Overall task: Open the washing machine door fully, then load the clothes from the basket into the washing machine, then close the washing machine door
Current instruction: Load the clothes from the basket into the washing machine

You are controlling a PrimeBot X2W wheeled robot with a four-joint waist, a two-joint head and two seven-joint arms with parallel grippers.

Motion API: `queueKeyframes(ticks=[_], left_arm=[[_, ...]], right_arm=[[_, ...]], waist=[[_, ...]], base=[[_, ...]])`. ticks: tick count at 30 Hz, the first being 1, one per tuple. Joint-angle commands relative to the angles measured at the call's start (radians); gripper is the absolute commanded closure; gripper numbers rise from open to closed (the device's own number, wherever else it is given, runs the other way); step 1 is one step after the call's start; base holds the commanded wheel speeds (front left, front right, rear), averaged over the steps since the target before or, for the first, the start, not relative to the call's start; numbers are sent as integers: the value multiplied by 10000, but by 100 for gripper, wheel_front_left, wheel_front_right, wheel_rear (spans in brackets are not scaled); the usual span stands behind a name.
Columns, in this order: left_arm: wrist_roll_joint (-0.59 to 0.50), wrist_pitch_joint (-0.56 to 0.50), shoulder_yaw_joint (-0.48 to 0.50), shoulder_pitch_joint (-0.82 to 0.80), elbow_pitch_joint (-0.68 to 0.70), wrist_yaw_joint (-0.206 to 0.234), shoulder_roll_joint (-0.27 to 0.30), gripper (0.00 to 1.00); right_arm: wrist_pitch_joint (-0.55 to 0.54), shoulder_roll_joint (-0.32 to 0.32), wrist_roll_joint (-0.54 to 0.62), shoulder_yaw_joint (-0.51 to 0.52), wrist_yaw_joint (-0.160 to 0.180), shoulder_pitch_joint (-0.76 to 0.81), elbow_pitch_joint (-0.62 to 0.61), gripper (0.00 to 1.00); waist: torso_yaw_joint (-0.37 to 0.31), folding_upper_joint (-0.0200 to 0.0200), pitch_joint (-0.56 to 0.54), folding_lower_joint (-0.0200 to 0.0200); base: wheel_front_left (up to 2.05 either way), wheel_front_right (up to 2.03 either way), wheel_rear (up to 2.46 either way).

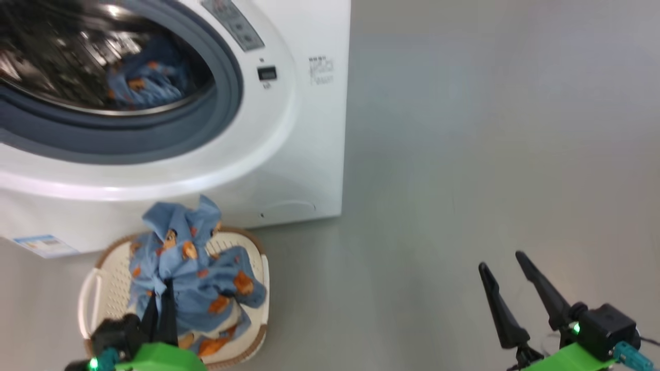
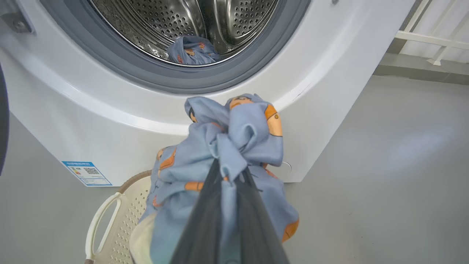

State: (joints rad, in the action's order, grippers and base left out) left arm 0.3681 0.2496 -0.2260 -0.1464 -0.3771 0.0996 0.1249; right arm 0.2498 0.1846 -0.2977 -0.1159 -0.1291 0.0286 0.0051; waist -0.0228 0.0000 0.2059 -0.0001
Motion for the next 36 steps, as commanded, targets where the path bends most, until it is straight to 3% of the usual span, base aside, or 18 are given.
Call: queueKeyframes(ticks=[1,8,22,36], left_arm=[[-89,122,295,122,415,-44,217,100],[-126,-70,107,825,1453,-66,415,100],[-288,-874,-66,1760,3322,299,880,100],[-206,-1016,-134,1928,3718,448,949,100]], right_arm=[[120,39,121,-206,-16,133,-198,0],[-3,-139,282,-131,-16,603,-289,0],[-298,-379,468,23,-16,1116,-688,0],[-350,-464,517,29,-16,1177,-785,0]], waist=[[238,0,-790,2],[354,0,-1566,2],[405,0,-2209,2],[421,0,-2258,2]], base=[[0,0,0],[0,0,0],[0,0,0],[0,0,0]])
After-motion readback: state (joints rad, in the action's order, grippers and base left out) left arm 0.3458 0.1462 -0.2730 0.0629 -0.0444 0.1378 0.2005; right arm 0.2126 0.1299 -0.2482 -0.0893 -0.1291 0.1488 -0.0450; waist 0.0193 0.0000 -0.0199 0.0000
